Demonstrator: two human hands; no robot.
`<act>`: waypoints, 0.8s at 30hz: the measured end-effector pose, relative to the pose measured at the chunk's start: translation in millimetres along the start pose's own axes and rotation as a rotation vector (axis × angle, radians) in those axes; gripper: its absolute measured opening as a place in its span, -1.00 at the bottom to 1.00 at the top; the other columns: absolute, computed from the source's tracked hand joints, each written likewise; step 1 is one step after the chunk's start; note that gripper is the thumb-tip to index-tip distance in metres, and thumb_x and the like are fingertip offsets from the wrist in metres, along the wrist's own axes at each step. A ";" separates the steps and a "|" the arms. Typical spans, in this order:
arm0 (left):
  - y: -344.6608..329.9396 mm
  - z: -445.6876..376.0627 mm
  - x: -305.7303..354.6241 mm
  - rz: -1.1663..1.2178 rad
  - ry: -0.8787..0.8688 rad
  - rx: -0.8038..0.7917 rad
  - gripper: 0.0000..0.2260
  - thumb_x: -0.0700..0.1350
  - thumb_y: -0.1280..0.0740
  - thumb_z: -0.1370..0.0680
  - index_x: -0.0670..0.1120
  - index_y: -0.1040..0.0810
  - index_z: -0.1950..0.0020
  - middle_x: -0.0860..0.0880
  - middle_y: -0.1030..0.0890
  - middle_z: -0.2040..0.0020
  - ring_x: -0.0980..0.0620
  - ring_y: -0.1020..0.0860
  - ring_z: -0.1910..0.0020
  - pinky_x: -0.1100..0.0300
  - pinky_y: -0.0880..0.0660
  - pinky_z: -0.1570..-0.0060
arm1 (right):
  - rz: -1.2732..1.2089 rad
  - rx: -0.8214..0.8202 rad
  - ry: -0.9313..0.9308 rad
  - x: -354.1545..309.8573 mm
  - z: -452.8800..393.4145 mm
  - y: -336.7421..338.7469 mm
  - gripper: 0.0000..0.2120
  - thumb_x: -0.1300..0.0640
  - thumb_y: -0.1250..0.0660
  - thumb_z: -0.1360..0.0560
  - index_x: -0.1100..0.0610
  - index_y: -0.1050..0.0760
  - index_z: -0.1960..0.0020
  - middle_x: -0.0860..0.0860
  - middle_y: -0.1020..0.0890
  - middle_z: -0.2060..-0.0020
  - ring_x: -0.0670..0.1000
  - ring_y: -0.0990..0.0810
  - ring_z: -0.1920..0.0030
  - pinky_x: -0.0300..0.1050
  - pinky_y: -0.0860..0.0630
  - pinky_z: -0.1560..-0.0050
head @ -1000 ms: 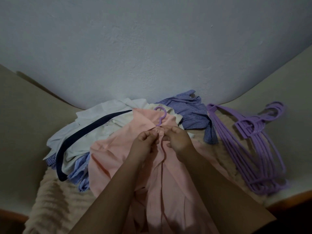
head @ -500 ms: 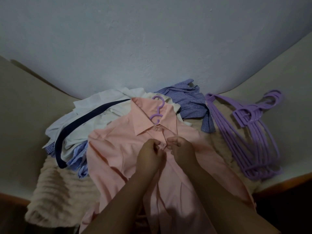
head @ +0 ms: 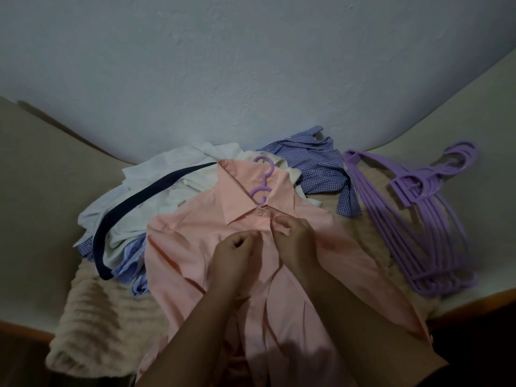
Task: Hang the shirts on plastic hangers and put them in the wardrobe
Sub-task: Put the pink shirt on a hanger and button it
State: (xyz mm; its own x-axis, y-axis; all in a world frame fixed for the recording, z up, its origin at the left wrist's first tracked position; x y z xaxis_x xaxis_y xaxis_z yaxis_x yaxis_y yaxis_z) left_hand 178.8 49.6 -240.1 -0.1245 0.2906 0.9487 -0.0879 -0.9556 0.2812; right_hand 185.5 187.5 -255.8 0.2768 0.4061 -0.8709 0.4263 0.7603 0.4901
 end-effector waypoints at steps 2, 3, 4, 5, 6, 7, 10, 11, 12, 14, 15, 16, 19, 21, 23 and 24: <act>0.4 -0.7 -3.2 -0.011 0.004 0.011 -0.72 -0.13 -0.30 -0.56 -0.16 -0.50 0.35 0.00 -0.50 0.43 0.14 -0.41 0.41 0.38 -0.34 0.44 | 0.182 0.055 0.009 -3.7 0.3 5.0 -0.77 0.08 -0.36 -0.48 0.10 -0.60 -0.11 0.12 -0.56 -0.09 0.15 -0.47 -0.15 0.03 -0.41 -0.19; -1.2 0.1 -3.6 -0.004 0.014 0.009 -0.75 -0.11 -0.32 -0.54 -0.18 -0.53 0.30 -0.03 -0.54 0.40 0.13 -0.44 0.39 0.38 -0.36 0.42 | 0.246 0.027 -0.003 -4.9 1.0 6.4 -0.78 0.03 -0.36 -0.48 0.06 -0.61 -0.10 0.10 -0.55 -0.10 0.15 -0.44 -0.16 0.02 -0.39 -0.19; -3.5 1.3 -3.7 0.000 0.024 -0.002 -0.80 -0.08 -0.35 -0.52 -0.17 -0.57 0.24 -0.04 -0.59 0.35 0.12 -0.49 0.36 0.39 -0.39 0.40 | 0.300 -0.015 -0.010 -5.7 1.6 7.0 -0.79 0.00 -0.36 -0.48 0.02 -0.62 -0.07 0.07 -0.56 -0.10 0.14 -0.42 -0.16 0.01 -0.38 -0.18; -6.3 2.2 -4.6 0.002 0.030 -0.021 -0.85 -0.05 -0.39 -0.50 -0.12 -0.60 0.17 -0.02 -0.63 0.29 0.13 -0.53 0.32 0.41 -0.41 0.37 | 0.338 -0.061 -0.009 -5.5 2.0 6.7 -0.81 -0.01 -0.36 -0.47 0.00 -0.63 -0.04 0.04 -0.57 -0.09 0.12 -0.42 -0.17 0.00 -0.38 -0.18; -8.9 3.4 -4.4 0.002 0.034 -0.036 -0.88 -0.03 -0.42 -0.48 -0.08 -0.61 0.12 0.00 -0.66 0.25 0.14 -0.56 0.28 0.43 -0.43 0.35 | 0.352 -0.103 -0.006 -4.6 2.6 6.3 -0.83 0.01 -0.37 -0.47 -0.01 -0.64 -0.03 0.01 -0.58 -0.08 0.10 -0.44 -0.16 0.01 -0.39 -0.19; -11.0 3.4 -5.2 0.013 0.036 -0.054 -0.88 -0.04 -0.44 -0.47 -0.07 -0.61 0.08 0.01 -0.66 0.22 0.14 -0.58 0.25 0.44 -0.44 0.32 | 0.333 -0.137 -0.012 -3.3 2.7 5.9 -0.83 0.03 -0.37 -0.46 0.00 -0.64 -0.03 0.00 -0.60 -0.07 0.09 -0.48 -0.15 0.03 -0.41 -0.19; -12.7 3.3 -4.0 0.081 0.052 -0.120 -0.83 -0.09 -0.44 -0.48 -0.13 -0.62 -0.01 -0.01 -0.67 0.17 0.17 -0.59 0.25 0.44 -0.45 0.32 | 0.141 -0.194 -0.096 3.4 2.6 6.2 -0.78 0.12 -0.37 -0.47 0.07 -0.56 -0.12 0.00 -0.63 0.04 0.05 -0.58 -0.06 -0.01 -0.48 -0.14; -13.5 3.7 -3.1 0.099 0.051 -0.156 -0.85 -0.11 -0.42 -0.51 -0.16 -0.63 -0.01 -0.01 -0.67 0.19 0.22 -0.58 0.29 0.44 -0.43 0.34 | 0.075 -0.219 -0.123 4.1 3.3 7.6 -0.72 0.14 -0.38 -0.47 0.11 -0.52 -0.17 0.01 -0.61 0.09 0.04 -0.58 -0.01 -0.10 -0.50 -0.06; -14.4 4.4 -2.9 0.117 0.058 -0.188 -0.87 -0.12 -0.39 -0.53 -0.17 -0.65 0.02 0.01 -0.66 0.24 0.25 -0.56 0.34 0.45 -0.42 0.35 | 0.016 -0.257 -0.142 4.5 4.1 8.4 -0.68 0.15 -0.38 -0.48 0.16 -0.49 -0.21 0.03 -0.59 0.11 0.02 -0.57 0.05 -0.25 -0.50 0.07; -14.5 5.4 -5.2 0.117 0.079 -0.201 -0.84 -0.14 -0.33 -0.57 -0.12 -0.66 0.15 0.08 -0.62 0.37 0.27 -0.50 0.42 0.43 -0.40 0.36 | -0.058 -0.339 -0.167 2.2 9.3 9.2 -0.69 0.18 -0.38 -0.48 0.22 -0.51 -0.21 0.06 -0.60 0.13 -0.04 -0.54 0.17 -0.43 -0.42 0.30; -14.6 5.1 -8.0 0.098 0.092 -0.196 -0.79 -0.13 -0.31 -0.58 -0.13 -0.64 0.20 0.09 -0.59 0.40 0.24 -0.47 0.43 0.40 -0.39 0.36 | -0.112 -0.368 -0.198 2.4 12.3 9.0 -0.72 0.19 -0.37 -0.49 0.24 -0.54 -0.19 0.06 -0.62 0.19 -0.06 -0.53 0.26 -0.41 -0.42 0.35; -14.9 5.8 -10.0 0.099 0.113 -0.191 -0.75 -0.12 -0.29 -0.59 -0.18 -0.63 0.21 0.04 -0.57 0.39 0.18 -0.46 0.41 0.36 -0.39 0.34 | -0.193 -0.391 -0.265 3.7 16.1 8.4 -0.76 0.21 -0.34 -0.51 0.24 -0.55 -0.16 0.06 -0.60 0.27 -0.07 -0.50 0.37 -0.33 -0.44 0.38; -18.4 10.9 -13.0 0.231 0.175 -0.228 -0.80 -0.14 -0.33 -0.57 -0.28 -0.61 0.04 -0.10 -0.60 0.27 0.07 -0.51 0.30 0.24 -0.51 0.21 | -0.455 -0.449 -0.470 7.7 30.7 5.8 -0.82 0.21 -0.20 -0.57 0.20 -0.54 -0.10 0.10 -0.49 0.32 -0.02 -0.46 0.48 -0.18 -0.49 0.44; -19.4 15.0 -14.5 0.263 0.192 -0.239 -0.80 -0.20 -0.39 -0.53 -0.22 -0.59 -0.12 -0.12 -0.66 0.10 0.05 -0.58 0.18 0.25 -0.56 0.11 | -0.556 -0.451 -0.525 9.6 38.6 5.6 -0.80 0.21 -0.16 -0.57 0.23 -0.53 -0.07 0.11 -0.48 0.28 0.00 -0.47 0.48 -0.16 -0.49 0.45; -19.2 17.6 -17.5 0.281 0.205 -0.230 -0.79 -0.23 -0.36 -0.53 -0.24 -0.58 -0.15 -0.13 -0.66 0.11 0.06 -0.58 0.24 0.26 -0.55 0.18 | -0.645 -0.447 -0.559 9.4 45.9 5.3 -0.81 0.19 -0.15 -0.59 0.21 -0.52 -0.03 0.10 -0.47 0.31 0.01 -0.44 0.50 -0.18 -0.44 0.46; -18.4 18.8 -18.0 0.313 0.226 -0.218 -0.81 -0.22 -0.34 -0.55 -0.28 -0.58 -0.13 -0.14 -0.65 0.16 0.05 -0.57 0.28 0.24 -0.53 0.21 | -0.675 -0.442 -0.571 8.9 48.6 5.4 -0.82 0.17 -0.15 -0.60 0.20 -0.51 -0.02 0.09 -0.48 0.33 0.01 -0.43 0.51 -0.19 -0.41 0.47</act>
State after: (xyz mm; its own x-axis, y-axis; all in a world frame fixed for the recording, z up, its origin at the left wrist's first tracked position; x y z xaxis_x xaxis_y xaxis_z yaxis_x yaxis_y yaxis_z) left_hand 201.2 61.0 -259.6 -0.3890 0.0155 0.9211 -0.2153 -0.9737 -0.0746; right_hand 232.1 170.5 -259.0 0.5176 -0.3991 -0.7568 0.3193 0.9108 -0.2618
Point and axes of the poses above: each hand's wrist, its own z-axis away from the middle knuckle, its own y-axis out of the back of the hand, x = y × z, the point moved 3 cm from there along -z, towards the middle knuckle
